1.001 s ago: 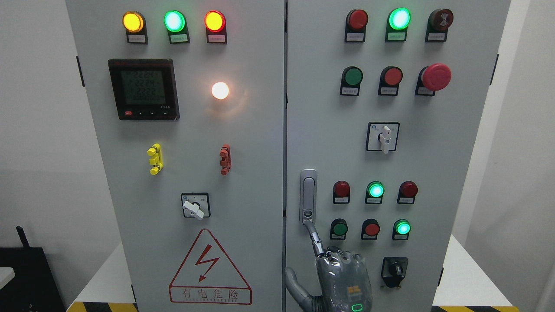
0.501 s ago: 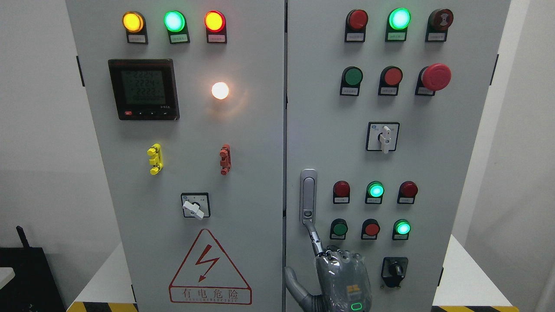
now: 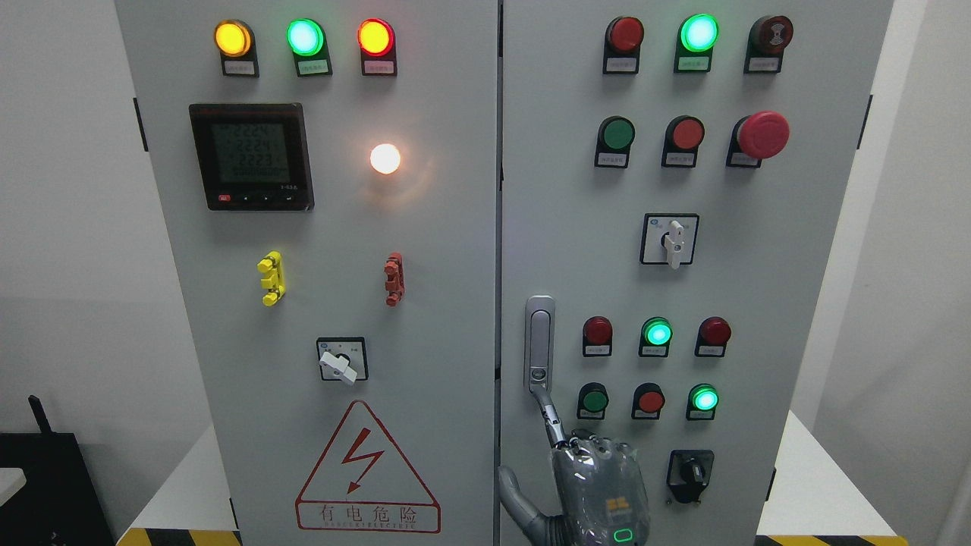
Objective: Release door handle
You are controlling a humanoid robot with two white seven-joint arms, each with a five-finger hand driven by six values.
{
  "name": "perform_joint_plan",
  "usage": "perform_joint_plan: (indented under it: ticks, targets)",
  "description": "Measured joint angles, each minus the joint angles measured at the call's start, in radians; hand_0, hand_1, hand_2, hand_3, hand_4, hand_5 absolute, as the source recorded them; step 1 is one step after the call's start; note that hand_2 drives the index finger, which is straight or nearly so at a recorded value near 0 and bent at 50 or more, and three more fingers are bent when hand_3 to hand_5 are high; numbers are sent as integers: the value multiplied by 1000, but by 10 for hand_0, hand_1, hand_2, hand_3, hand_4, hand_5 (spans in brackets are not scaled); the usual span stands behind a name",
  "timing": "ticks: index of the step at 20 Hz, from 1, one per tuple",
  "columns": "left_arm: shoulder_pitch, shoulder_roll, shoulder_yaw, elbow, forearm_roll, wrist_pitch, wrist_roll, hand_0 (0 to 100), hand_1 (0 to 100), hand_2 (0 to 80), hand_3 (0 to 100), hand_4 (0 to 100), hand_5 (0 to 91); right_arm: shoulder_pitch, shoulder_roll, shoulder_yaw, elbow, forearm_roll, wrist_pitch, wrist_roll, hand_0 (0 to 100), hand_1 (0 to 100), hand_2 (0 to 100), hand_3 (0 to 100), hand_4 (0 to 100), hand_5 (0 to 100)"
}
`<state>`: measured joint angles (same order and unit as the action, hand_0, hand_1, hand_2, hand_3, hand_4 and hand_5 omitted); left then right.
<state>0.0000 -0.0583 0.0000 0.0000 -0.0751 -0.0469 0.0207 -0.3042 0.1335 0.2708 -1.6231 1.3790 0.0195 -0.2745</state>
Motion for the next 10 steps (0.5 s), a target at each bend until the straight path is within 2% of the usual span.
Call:
perform_joint_plan:
  ticks: [10]
  targets:
    - [0,0,0,0,0,2,0,120,389,0,0,0,0,-5,1,0,7,0,0,1,371,213,0,1000,903,991]
